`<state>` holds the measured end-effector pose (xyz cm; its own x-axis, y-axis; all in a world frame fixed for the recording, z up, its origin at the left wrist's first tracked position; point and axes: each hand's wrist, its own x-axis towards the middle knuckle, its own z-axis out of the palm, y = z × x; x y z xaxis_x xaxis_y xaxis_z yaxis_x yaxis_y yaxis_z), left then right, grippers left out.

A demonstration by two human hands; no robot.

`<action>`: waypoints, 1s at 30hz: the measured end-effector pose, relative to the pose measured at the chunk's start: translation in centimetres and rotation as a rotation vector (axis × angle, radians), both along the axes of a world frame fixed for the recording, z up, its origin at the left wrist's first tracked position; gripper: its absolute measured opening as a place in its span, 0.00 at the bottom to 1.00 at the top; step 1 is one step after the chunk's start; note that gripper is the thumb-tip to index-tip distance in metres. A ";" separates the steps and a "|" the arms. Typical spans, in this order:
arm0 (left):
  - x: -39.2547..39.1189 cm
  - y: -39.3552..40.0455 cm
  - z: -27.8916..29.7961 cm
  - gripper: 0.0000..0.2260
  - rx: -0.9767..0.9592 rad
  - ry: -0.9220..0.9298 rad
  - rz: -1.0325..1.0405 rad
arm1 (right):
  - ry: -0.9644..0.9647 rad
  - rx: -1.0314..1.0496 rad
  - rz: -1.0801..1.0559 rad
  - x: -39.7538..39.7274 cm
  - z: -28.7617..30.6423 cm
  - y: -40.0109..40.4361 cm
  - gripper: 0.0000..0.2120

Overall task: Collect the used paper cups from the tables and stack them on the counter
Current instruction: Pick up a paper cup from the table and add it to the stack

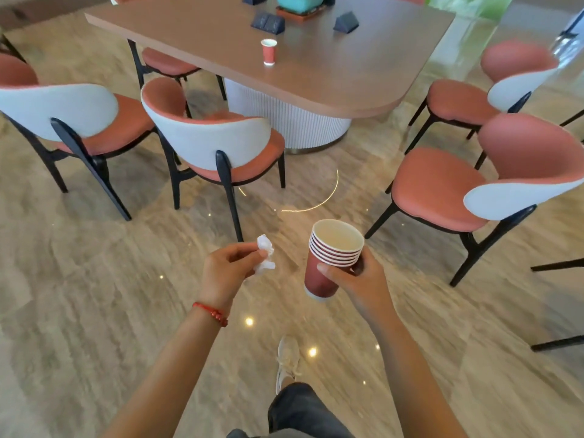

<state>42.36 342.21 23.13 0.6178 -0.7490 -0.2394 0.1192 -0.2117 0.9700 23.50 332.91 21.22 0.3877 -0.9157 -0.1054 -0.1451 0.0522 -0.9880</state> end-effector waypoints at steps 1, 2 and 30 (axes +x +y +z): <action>0.9 -2.0 -0.1 0.03 0.000 -0.001 0.004 | 0.002 -0.003 0.008 0.9 0.1 -2.1 0.27; 1.7 -4.0 0.0 0.03 0.001 0.000 0.011 | 0.004 -0.005 0.015 1.9 0.2 -4.3 0.27; 28.5 -50.8 2.4 0.03 -0.032 -0.026 0.009 | -0.002 0.029 -0.027 28.5 1.8 -49.5 0.31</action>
<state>70.88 291.36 25.51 0.6301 -0.7504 -0.1996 0.0960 -0.1798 0.9790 52.01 283.40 23.00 0.3633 -0.9224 -0.1311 -0.1411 0.0846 -0.9864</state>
